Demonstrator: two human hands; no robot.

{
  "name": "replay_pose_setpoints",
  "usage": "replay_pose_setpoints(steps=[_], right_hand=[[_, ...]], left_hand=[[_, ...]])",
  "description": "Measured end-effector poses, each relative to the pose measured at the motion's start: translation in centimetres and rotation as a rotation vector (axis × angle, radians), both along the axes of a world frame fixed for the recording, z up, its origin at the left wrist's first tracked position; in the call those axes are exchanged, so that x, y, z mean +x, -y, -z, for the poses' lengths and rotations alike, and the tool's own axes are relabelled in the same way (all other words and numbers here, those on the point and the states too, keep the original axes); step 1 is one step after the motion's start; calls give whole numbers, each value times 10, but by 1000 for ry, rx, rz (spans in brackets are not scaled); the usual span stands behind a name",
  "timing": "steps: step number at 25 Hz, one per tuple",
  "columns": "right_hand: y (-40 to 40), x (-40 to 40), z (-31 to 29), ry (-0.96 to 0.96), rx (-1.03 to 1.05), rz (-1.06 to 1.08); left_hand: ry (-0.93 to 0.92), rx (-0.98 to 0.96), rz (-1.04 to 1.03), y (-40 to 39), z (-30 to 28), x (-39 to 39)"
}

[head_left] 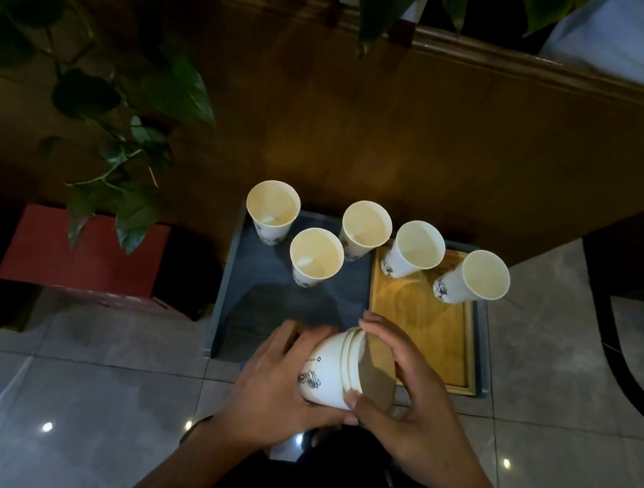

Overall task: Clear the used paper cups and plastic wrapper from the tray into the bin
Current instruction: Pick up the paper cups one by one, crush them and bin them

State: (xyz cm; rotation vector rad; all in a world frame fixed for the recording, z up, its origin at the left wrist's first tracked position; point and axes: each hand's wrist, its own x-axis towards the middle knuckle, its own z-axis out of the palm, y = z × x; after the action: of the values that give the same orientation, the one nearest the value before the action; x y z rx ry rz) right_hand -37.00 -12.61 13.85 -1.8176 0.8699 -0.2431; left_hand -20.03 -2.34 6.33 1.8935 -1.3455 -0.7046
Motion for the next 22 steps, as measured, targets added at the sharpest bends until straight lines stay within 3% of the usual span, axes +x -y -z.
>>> replay_pose_setpoints(steps=[10, 13, 18, 22], right_hand=[[7, 8, 8, -42, 16, -46], [12, 13, 21, -145, -94, -67], [19, 33, 56, -354, -345, -128], [29, 44, 85, -480, -374, -170]], left_hand=[[5, -8, 31, 8, 12, 6], [19, 8, 42, 17, 26, 3], [-103, 191, 31, 47, 70, -4], [-198, 240, 43, 57, 102, -2]])
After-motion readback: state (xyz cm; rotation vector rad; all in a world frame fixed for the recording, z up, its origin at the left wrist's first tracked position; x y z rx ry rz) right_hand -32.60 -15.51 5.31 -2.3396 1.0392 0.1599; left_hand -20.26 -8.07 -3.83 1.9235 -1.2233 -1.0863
